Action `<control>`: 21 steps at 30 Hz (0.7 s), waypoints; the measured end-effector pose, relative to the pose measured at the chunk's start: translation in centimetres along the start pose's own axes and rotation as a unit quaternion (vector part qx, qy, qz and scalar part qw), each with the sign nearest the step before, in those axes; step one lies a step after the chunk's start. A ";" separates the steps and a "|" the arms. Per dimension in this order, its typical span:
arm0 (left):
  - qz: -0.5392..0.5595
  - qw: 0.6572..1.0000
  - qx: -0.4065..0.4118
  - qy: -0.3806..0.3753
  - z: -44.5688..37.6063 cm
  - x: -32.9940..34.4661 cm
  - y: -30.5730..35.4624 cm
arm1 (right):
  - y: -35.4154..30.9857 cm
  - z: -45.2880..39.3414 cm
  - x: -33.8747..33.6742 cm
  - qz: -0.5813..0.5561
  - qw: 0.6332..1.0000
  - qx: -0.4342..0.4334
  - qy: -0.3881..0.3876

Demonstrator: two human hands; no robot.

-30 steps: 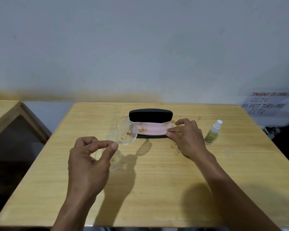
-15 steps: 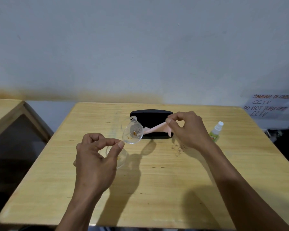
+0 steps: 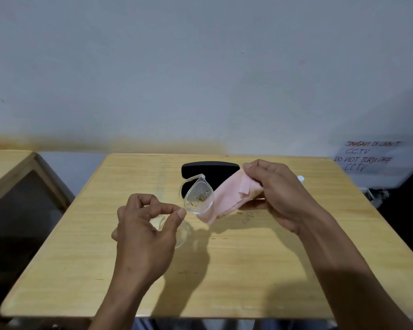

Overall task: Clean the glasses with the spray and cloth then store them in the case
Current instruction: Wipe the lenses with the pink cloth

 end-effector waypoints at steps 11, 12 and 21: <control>-0.016 1.000 -0.014 -0.007 1.6 0.9 0.5 | 0.0 2.8 3.0 -0.038 0.994 -0.086 0.047; -0.015 1.000 -0.016 -0.010 1.7 1.0 0.5 | 0.4 2.8 3.1 -0.063 0.994 -0.071 0.051; 0.038 0.997 -0.051 -0.034 1.8 1.3 0.2 | 0.6 3.5 4.5 -0.022 0.993 -0.120 -0.003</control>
Point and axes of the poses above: each hand's wrist, its own z-axis away from the middle knuckle, its own x-axis out of the palm, y = z × x, the point moved 9 cm from there along -z, towards the middle knuckle, and after that the axes turned 12 degrees about -x, right-handed, at the moved point
